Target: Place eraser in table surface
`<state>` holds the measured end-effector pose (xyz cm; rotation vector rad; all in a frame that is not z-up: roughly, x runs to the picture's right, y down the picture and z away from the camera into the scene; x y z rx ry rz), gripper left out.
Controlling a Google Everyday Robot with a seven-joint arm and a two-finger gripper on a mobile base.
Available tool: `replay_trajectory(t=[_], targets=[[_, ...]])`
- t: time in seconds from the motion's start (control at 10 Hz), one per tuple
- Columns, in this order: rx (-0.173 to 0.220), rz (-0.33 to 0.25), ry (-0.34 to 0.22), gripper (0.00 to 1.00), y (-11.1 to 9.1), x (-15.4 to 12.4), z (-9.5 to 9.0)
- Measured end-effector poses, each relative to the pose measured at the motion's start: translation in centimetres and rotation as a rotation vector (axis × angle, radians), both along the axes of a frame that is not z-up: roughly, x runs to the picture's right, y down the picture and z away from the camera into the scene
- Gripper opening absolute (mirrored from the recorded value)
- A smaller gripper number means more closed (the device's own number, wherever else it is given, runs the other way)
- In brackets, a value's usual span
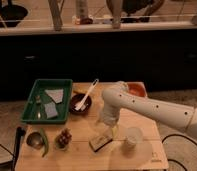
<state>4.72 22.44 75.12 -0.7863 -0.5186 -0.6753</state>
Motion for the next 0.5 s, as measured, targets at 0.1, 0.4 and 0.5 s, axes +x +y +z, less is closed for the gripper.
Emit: replay_trajectory(t=[0.1, 0.4, 0.5], targets=[[0.003, -0.002, -0.005, 0.80, -0.02, 0.10, -0.09], [0.025, -0.005, -0.030, 0.80, -0.35, 0.25, -0.18], [0.031, -0.004, -0.036, 0.80, -0.43, 0.35, -0.17]])
